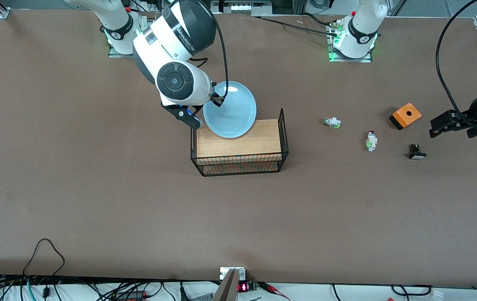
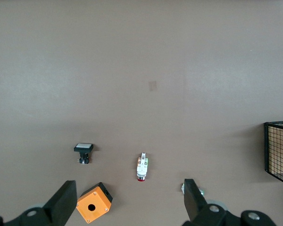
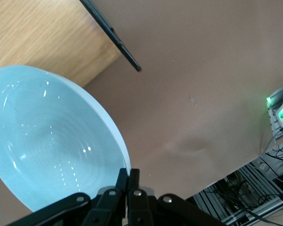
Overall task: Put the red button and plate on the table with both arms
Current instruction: 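Carry the blue plate out of the basket with the right gripper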
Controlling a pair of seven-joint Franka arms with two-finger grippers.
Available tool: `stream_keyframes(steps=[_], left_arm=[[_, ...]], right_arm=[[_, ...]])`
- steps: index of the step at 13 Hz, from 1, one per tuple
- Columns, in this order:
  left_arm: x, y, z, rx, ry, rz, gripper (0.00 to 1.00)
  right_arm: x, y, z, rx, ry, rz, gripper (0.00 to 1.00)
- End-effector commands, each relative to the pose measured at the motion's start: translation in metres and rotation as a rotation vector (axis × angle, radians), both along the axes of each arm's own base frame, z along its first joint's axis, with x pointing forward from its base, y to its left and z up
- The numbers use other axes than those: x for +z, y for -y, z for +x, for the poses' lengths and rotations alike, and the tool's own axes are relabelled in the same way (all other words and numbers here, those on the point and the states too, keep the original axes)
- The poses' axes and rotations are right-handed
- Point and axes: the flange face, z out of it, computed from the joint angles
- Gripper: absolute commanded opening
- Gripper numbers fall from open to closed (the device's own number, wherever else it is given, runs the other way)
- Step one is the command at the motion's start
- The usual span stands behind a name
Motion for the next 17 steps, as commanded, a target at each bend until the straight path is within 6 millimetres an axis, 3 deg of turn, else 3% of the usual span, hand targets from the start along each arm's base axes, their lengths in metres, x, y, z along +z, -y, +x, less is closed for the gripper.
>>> stream_keyframes(steps=[1, 6, 9, 11, 15, 17], left_arm=[[0.003, 0.000, -0.008, 0.003, 0.007, -0.007, 1.00], [0.005, 0.002, -0.010, 0.002, 0.007, -0.009, 1.00], [0.008, 0.006, -0.010, -0.007, 0.012, -0.013, 1.00], [0.008, 0.011, -0.011, -0.015, 0.012, -0.013, 1.00], [0.007, 0.011, -0.011, -0.015, 0.002, -0.015, 1.00], [0.007, 0.012, -0.012, -0.018, 0.001, -0.014, 1.00]], right_arm=[[0.041, 0.011, -0.019, -0.003, -0.029, -0.002, 0.00], [0.103, 0.043, -0.058, 0.069, -0.091, -0.068, 0.00], [0.118, 0.073, -0.062, 0.191, -0.071, -0.131, 0.00], [0.118, 0.105, -0.043, 0.222, -0.079, -0.129, 0.00], [0.126, 0.199, 0.003, 0.352, -0.072, -0.044, 0.00], [0.126, 0.237, 0.019, 0.398, -0.066, -0.003, 0.00]])
